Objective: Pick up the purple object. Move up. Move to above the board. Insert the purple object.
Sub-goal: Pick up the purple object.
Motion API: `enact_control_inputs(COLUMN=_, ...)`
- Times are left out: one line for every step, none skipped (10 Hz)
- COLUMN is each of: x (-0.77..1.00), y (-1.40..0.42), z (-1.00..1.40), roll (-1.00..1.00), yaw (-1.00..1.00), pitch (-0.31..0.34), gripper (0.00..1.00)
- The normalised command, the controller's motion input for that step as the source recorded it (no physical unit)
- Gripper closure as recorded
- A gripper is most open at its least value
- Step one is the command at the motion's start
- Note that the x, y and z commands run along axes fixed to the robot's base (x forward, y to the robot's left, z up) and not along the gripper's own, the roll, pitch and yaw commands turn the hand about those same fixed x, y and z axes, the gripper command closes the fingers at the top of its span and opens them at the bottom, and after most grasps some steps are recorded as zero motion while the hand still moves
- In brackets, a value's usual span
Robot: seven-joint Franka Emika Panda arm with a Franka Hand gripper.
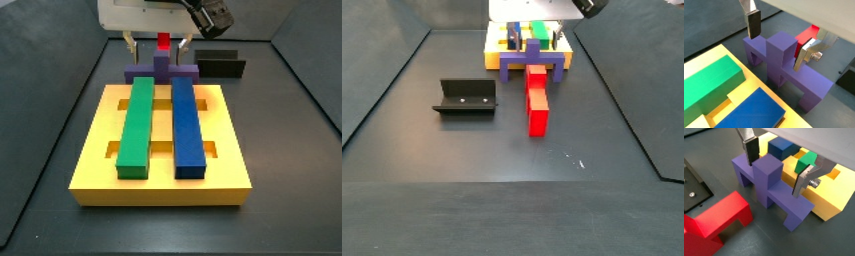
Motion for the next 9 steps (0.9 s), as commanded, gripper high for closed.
enact_control_inputs(x=0.00, y=0.00, z=-0.17, roll=0.12, yaw=0.01, pitch=-0.017, gripper=0.00)
enact_control_inputs(x=0.00, y=0.00, z=0.00, roll=0.01, yaw=0.00, pitch=0.000, gripper=0.00)
enact_control_inputs(x=0.00, y=0.00, z=0.00, roll=0.00, yaw=0.00, pitch=0.000, gripper=0.00)
enact_control_inputs(x=0.00, y=0.00, z=0.00, roll=0.00, yaw=0.00, pitch=0.000, gripper=1.00)
enact_control_inputs(x=0.00, y=0.00, z=0.00, roll=0.00, yaw=0.00, pitch=0.000, gripper=1.00)
enact_control_inputs(x=0.00, y=0.00, z=0.00, roll=0.00, yaw=0.00, pitch=0.000, gripper=1.00)
enact_control_inputs(x=0.00, y=0.00, z=0.00, roll=0.00, yaw=0.00, pitch=0.000, gripper=1.00)
enact_control_inputs(x=0.00, y=0.00, z=0.00, roll=0.00, yaw=0.00, pitch=0.000, gripper=1.00)
enact_control_inputs(x=0.00, y=0.00, z=0.00, roll=0.00, yaw=0.00, pitch=0.000, gripper=1.00)
